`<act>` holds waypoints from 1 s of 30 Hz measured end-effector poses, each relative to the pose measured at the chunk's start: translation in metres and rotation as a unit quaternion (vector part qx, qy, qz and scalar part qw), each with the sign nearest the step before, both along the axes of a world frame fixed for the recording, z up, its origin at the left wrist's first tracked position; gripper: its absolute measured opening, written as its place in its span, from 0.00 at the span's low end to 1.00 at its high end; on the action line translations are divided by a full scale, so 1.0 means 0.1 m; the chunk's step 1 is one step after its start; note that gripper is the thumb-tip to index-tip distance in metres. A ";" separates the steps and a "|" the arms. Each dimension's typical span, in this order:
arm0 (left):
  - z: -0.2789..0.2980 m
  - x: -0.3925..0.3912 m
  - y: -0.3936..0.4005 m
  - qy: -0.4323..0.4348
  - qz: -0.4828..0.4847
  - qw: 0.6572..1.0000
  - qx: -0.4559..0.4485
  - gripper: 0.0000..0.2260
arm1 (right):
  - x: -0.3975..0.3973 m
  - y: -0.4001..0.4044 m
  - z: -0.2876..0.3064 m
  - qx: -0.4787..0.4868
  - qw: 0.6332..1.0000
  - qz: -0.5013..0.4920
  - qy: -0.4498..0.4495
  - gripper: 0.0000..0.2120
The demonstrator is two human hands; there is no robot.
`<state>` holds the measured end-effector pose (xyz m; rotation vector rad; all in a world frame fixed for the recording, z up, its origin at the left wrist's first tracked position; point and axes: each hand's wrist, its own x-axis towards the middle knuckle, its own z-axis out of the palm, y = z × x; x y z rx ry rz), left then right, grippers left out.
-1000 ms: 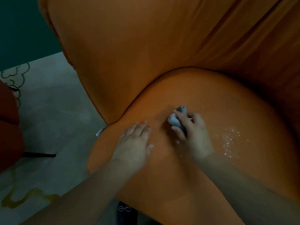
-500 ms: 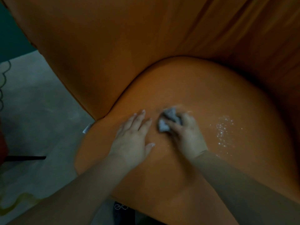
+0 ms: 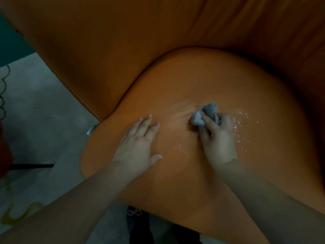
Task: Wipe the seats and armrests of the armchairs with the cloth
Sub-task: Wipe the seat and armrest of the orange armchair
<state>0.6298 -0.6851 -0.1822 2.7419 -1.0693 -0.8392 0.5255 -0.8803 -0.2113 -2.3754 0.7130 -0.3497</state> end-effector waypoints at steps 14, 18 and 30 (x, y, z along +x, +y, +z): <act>-0.13 -0.08 0.04 -0.008 0.000 0.999 -0.031 0.46 | -0.22 0.38 -0.04 -0.013 0.999 0.040 0.012 0.19; -0.13 -0.10 0.02 -0.003 -0.002 1.000 -0.030 0.48 | -0.30 0.61 -0.09 -0.041 0.981 0.176 0.067 0.21; -0.12 -0.25 -0.22 -0.016 -0.029 0.998 -0.045 0.49 | -0.56 0.18 -0.12 -0.039 0.993 0.097 0.046 0.23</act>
